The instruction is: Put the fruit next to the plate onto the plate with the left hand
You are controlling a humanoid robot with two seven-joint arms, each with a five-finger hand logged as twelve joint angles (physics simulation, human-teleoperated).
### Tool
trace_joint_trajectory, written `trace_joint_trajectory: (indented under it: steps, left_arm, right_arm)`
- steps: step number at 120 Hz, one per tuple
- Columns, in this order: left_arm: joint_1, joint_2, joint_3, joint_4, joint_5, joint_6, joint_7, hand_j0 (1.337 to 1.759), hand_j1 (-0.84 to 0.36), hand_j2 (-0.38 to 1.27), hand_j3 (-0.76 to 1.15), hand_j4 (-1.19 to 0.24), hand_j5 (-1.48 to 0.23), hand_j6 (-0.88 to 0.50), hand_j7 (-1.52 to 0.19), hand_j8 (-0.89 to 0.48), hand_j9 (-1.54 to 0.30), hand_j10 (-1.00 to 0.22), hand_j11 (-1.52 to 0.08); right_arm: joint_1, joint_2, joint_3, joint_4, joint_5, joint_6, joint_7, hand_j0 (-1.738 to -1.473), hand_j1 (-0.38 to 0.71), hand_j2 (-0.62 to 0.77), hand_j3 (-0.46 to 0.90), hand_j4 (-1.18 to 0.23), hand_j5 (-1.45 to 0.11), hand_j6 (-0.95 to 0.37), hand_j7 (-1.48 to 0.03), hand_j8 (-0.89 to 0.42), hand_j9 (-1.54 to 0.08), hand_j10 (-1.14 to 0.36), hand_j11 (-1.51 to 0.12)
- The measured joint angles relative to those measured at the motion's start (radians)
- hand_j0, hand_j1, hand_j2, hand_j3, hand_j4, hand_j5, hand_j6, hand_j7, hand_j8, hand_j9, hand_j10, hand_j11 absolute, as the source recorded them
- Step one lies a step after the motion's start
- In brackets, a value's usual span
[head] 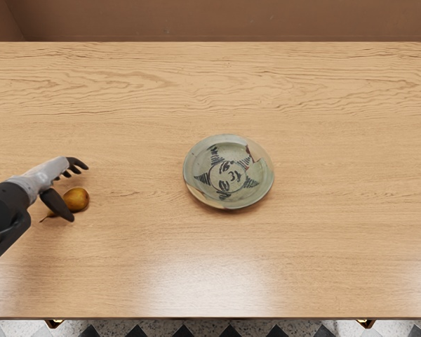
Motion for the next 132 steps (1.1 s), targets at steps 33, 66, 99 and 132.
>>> trace_joint_trajectory:
  steps: [33,66,99,132]
  left_arm:
    - [-0.001,-0.012,0.0,0.0,0.0,0.0,0.0,1.658,-0.03,0.07,0.0,-0.33,-0.42,-0.33,-0.42,-0.33,-0.42,-0.33,-0.42]
    - [-0.003,-0.014,0.0,0.0,-0.001,-0.001,0.0,1.658,-0.09,0.08,0.0,-0.38,-0.49,-0.38,-0.49,-0.38,-0.49,-0.38,-0.49]
    - [-0.002,-0.017,0.0,0.0,-0.003,-0.002,0.0,1.658,-0.17,0.1,0.0,-0.45,-0.59,-0.45,-0.58,-0.45,-0.58,-0.45,-0.58]
    - [-0.002,-0.017,0.0,0.0,-0.005,-0.003,0.0,1.657,-0.22,0.12,0.0,-0.5,-0.65,-0.5,-0.65,-0.5,-0.65,-0.5,-0.65]
  right_arm:
    - [0.0,0.0,0.0,0.0,0.0,0.0,0.0,-1.658,-0.35,0.0,0.0,0.0,0.0,0.0,0.0,0.0,0.0,0.0,0.0]
    - [0.0,0.0,0.0,0.0,0.0,0.0,0.0,-1.658,-0.35,0.0,0.0,0.0,0.0,0.0,0.0,0.0,0.0,0.0,0.0]
    - [0.0,0.0,0.0,0.0,0.0,0.0,0.0,-1.658,-0.35,0.0,0.0,0.0,0.0,0.0,0.0,0.0,0.0,0.0,0.0]
    - [0.0,0.0,0.0,0.0,0.0,0.0,0.0,-1.658,-0.35,0.0,0.0,0.0,0.0,0.0,0.0,0.0,0.0,0.0,0.0]
